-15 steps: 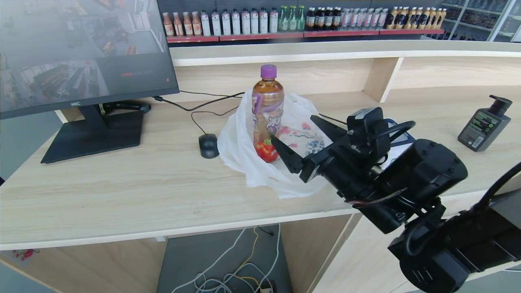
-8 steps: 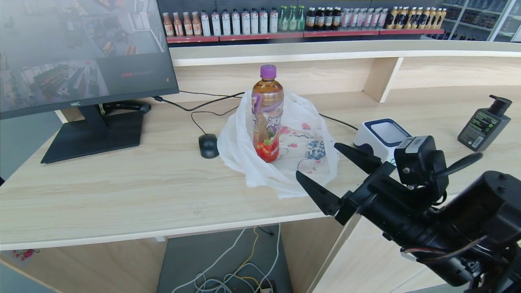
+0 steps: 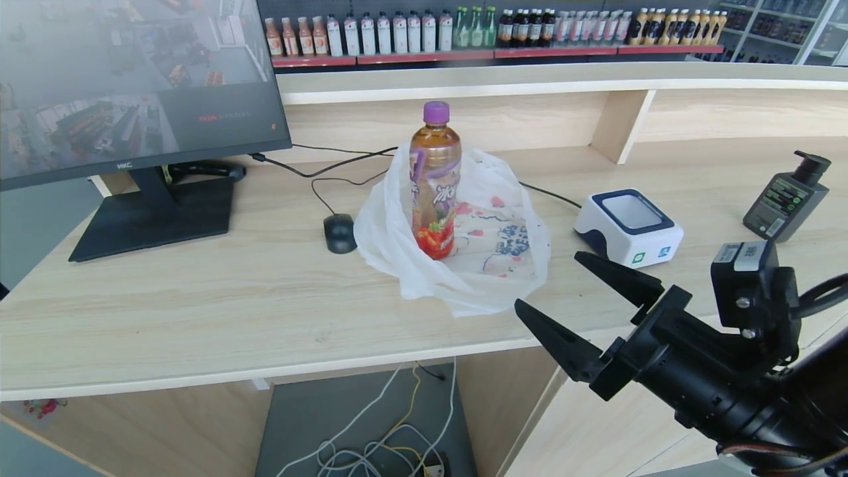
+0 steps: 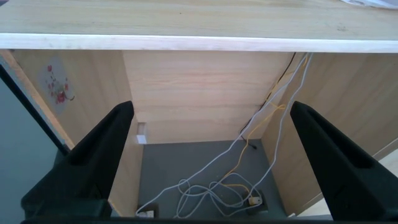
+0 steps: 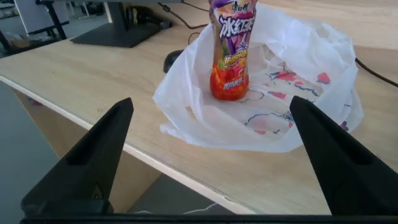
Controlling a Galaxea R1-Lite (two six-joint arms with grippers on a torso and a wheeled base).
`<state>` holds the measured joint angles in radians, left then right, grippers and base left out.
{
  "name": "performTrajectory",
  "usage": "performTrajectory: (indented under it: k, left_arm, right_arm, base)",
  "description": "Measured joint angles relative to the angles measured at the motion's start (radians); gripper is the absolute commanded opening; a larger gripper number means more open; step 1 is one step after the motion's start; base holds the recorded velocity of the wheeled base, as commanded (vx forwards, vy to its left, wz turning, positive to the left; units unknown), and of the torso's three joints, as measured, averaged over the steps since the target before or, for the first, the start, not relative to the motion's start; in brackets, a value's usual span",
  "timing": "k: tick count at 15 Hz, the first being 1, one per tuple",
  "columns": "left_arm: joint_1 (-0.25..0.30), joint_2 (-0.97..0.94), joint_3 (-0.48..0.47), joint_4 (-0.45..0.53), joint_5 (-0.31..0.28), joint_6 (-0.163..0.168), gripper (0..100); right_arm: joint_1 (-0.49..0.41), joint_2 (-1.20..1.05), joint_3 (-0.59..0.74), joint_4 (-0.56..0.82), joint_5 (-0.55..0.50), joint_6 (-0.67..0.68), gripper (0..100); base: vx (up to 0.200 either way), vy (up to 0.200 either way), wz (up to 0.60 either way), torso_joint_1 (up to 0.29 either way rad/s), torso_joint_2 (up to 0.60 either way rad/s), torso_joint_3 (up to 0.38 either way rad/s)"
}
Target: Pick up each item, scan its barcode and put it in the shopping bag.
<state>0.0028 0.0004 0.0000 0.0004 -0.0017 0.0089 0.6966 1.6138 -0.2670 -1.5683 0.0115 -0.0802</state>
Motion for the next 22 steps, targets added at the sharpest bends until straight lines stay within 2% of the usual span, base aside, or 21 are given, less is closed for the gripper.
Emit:
performTrajectory:
  k: [10,22]
  left_arm:
    - [0.001,0.000,0.000,0.000,0.000,-0.012,100]
    - [0.001,0.000,0.000,0.000,0.000,-0.019,100]
  right_arm:
    - [-0.040,0.000,-0.010,-0.003,0.000,-0.014,100]
    - [-0.043,-0.013,0.012,-0.002,0.000,-0.017,100]
  base:
    - [0.000,-0.200,0.00,0.000,0.00,0.004]
    - [0.000,-0.200,0.00,0.003,0.00,0.003]
